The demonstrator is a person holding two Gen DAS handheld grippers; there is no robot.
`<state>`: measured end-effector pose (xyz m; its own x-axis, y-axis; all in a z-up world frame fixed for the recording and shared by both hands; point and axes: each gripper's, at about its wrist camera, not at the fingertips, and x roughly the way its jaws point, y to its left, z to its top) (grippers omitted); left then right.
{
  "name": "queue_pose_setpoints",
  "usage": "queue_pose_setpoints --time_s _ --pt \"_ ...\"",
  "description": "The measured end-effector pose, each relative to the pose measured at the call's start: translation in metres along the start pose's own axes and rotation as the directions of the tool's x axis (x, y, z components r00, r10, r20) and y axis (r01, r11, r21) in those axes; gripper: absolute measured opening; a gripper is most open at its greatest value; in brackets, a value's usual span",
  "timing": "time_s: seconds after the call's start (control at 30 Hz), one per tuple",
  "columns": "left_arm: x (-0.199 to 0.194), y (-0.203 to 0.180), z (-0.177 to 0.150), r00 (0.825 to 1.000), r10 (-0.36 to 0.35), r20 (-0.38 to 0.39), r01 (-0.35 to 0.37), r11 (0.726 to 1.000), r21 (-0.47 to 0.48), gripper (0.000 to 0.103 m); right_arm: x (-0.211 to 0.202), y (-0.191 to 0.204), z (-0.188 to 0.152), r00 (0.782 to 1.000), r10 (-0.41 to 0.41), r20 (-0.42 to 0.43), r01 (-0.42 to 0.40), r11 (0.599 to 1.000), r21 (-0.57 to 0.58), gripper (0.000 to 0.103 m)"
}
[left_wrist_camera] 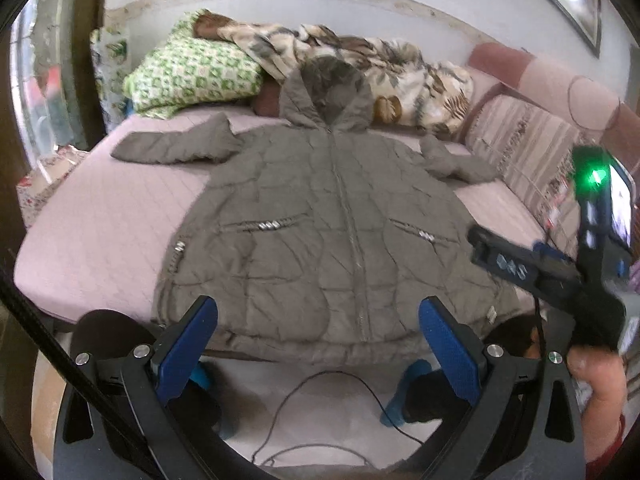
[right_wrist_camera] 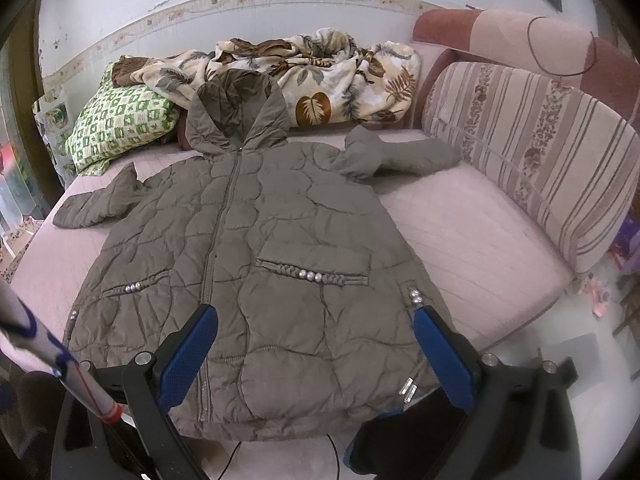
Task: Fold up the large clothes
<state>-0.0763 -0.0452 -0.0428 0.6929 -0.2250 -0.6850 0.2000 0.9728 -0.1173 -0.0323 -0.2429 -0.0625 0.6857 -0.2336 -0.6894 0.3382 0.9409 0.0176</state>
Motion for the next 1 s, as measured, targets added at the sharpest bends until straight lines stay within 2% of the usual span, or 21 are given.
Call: queue_pose_setpoints --time_s 0.3,0.57,0.77,1.0 --pt "-0.017 0.016 0.009 0.991 0.123 0.059 -0.12 0.992 -0.05 0.1 -0.025 -0.001 -0.013 0.999 -0.033 0.022 0.033 0.999 -0.035 0.1" --pt "-0.028 0.018 0.018 0.975 0.182 0.125 -0.183 0.983 0.001 0.1 -0.041 -0.002 -0.026 1.0 -0.024 0.013 0.024 0.999 -0.035 0.1" --pt "-0.019 0.014 0.02 0.98 0.174 0.093 -0.179 0.983 0.043 0.1 -0.061 0.007 -0.037 0.994 -0.078 0.081 0.083 0.995 -0.062 0.102" --pt "-0.006 -0.001 0.011 0.985 0.167 0.044 -0.171 0.981 0.094 0.1 -0.058 0.017 -0.047 0.999 -0.005 0.034 0.009 0.995 -0.1 0.102"
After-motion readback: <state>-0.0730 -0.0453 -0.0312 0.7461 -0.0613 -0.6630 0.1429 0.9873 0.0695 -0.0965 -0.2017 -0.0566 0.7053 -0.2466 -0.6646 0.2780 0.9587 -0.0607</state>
